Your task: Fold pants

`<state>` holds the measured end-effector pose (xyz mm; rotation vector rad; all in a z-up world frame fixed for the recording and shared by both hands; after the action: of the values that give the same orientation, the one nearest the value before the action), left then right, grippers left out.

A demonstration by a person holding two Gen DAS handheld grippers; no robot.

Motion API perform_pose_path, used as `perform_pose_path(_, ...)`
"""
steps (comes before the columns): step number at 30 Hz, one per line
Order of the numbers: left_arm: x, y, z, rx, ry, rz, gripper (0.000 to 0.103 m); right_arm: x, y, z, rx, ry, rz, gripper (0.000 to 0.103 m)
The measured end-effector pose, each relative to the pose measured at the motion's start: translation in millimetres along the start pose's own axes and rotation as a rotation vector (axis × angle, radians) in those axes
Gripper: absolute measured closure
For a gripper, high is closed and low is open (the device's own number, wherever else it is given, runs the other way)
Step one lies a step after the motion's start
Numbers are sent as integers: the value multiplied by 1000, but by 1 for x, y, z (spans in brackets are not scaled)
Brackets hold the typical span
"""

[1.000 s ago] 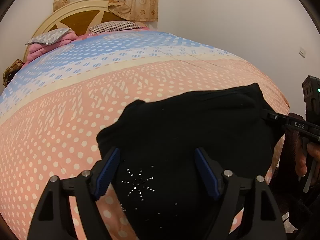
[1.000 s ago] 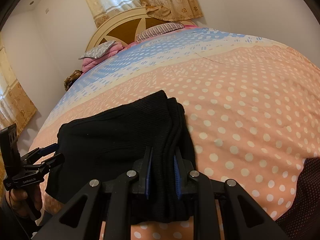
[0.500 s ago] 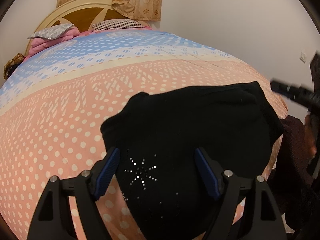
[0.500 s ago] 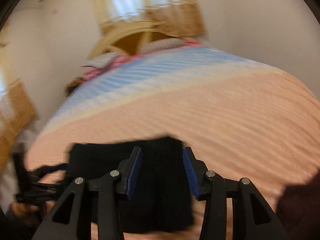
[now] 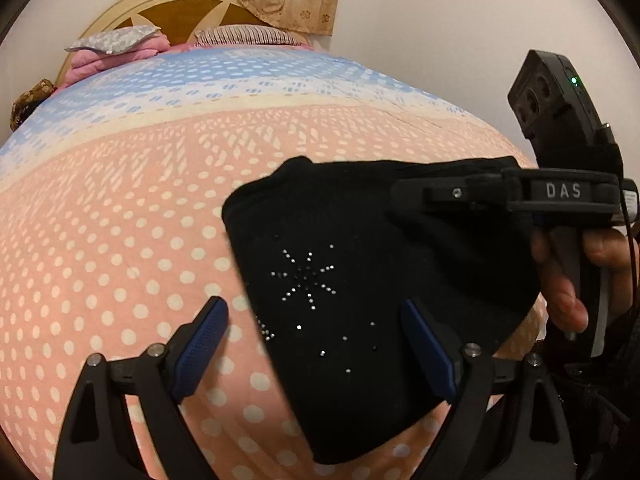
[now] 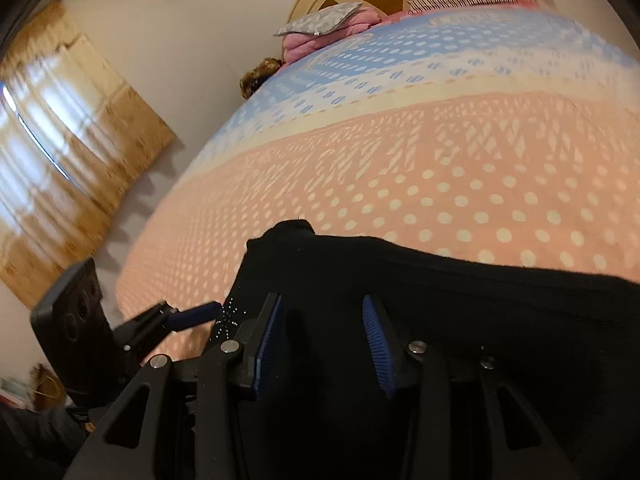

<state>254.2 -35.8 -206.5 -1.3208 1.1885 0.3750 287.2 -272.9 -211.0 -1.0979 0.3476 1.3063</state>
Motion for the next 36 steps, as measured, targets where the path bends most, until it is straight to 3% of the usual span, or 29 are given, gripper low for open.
perform_pose_path(5, 4, -1, 4, -33, 48, 10, 12, -22, 7, 11, -67, 20, -53, 59)
perform_pose_path(9, 4, -5, 10, -56, 71, 12, 12, -76, 20, 0, -46, 49, -151, 42)
perform_pose_path(13, 6, -7, 14, -72, 94, 6, 12, -136, 44, -43, 64, 145, -245, 39)
perform_pose_path(16, 10, -10, 19, -100, 128, 0, 12, -163, 65, -90, 199, 186, -268, 32)
perform_pose_path(21, 15, -14, 21, -118, 152, -5, 12, -157, 84, -133, 318, 120, -226, 32)
perform_pose_path(25, 21, -20, 22, -123, 174, -5, 12, -130, 83, -138, 316, 67, -171, 32)
perform_pose_path(29, 26, -28, 23, -121, 208, -7, 12, -118, 81, -129, 267, 80, -193, 31)
perform_pose_path(32, 27, -31, 25, -135, 224, -8, 14, -110, 84, -118, 244, -40, -161, 37)
perform_pose_path(34, 26, -30, 27, -143, 235, -18, 19, -104, 86, -110, 201, 14, -159, 42)
perform_pose_path(36, 25, -28, 29, -141, 222, -18, 26, -100, 87, -117, 237, 27, -165, 57)
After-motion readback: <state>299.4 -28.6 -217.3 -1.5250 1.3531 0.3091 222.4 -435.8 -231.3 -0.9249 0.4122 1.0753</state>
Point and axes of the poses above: each gripper's, at about its wrist camera, not at the fingertips, and x roughly the way its jaws point, z to its left, y to its underside, the point moved 4 cm from there along x, roughly the way its jaws point, and after that the axes turned 9 degrees about z, right-handed, at the moved point
